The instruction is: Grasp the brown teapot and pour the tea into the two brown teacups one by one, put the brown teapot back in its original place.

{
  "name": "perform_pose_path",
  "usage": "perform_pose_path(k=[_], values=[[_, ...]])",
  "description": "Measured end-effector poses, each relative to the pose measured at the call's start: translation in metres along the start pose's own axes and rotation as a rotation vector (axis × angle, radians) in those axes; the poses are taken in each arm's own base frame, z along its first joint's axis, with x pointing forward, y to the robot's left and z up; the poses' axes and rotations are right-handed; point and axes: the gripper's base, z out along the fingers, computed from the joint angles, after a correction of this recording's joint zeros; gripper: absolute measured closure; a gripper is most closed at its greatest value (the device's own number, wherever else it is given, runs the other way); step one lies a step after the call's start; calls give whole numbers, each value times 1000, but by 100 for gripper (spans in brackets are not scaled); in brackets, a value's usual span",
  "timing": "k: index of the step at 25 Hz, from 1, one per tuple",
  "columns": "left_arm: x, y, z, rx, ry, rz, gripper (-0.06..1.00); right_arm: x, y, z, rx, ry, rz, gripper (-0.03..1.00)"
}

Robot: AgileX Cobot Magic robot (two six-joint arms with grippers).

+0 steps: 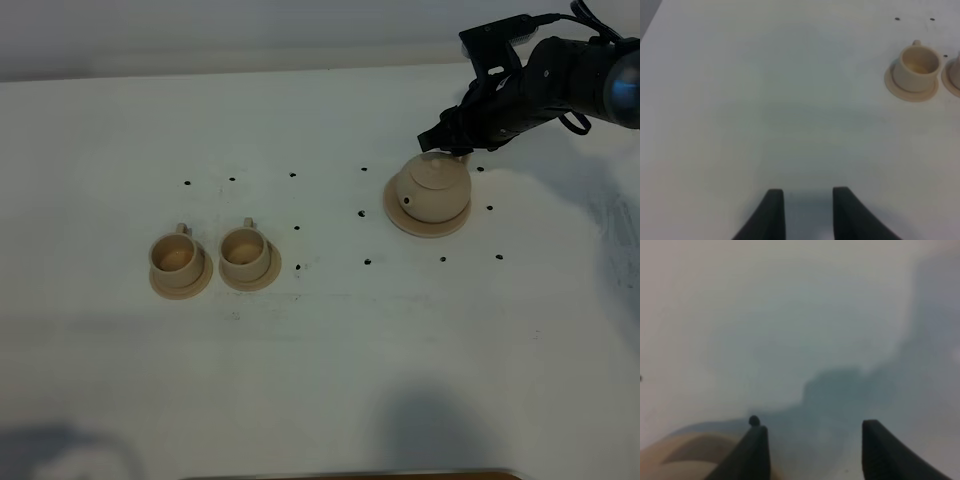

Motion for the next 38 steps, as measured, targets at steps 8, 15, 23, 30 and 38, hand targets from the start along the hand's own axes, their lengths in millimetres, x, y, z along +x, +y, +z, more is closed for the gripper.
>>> perform_pose_path(k=[8,15,23,30,38], values=[[0,0,0,0,0,0,64,-4,0,-7,4,-16,-10,56],[0,0,0,0,0,0,64,-3,-4,-9,4,-2,-15,56],[0,0,0,0,0,0,64,-2,-5,-10,12,15,-44,56],[0,0,0,0,0,1,64,-2,-6,-12,19,39,-77,56],[0,0,0,0,0,1,64,0,-6,-15,15,66,-87,56]])
